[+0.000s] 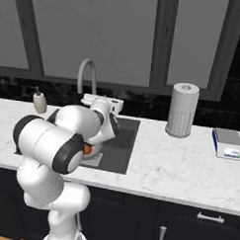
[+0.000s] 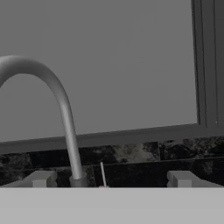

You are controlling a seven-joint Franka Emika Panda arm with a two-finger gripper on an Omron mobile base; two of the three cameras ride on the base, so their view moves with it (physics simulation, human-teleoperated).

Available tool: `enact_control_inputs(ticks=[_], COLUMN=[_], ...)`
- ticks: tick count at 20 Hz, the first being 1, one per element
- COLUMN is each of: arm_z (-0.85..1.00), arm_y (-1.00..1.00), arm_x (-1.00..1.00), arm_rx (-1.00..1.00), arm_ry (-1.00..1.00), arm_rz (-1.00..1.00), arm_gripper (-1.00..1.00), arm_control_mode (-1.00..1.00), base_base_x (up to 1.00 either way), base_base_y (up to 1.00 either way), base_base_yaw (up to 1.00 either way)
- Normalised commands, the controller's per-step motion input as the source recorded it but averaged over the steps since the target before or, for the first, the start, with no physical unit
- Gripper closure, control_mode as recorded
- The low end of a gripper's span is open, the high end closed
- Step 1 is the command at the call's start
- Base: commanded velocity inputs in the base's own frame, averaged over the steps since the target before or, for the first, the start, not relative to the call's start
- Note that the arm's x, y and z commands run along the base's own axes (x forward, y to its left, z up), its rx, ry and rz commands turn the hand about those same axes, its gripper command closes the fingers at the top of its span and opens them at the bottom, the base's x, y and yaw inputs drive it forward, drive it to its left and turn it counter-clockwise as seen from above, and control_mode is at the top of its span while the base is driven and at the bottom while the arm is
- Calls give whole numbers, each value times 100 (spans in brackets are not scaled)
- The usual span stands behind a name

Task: Put the colander in the sink, put the orange in the colander, and turn on the sink faucet and pour water over the colander.

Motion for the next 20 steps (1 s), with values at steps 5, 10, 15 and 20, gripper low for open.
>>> enact_control_inputs(ticks=[5, 10, 15, 20], arm_z=[-1, -3, -16, -32], arm_y=[0, 0, 0, -4], arm_x=[1, 0, 0, 1], arm_rx=[0, 0, 0, 0], arm_ry=[-2, -1, 0, -4], arm_rz=[0, 0, 0, 0], arm_gripper=[-100, -100, -100, -100], arm_control_mode=[-100, -100, -100, -100], base_base_x=[0, 0, 0, 0], base_base_y=[0, 0, 0, 0], base_base_yaw=[0, 0, 0, 0])
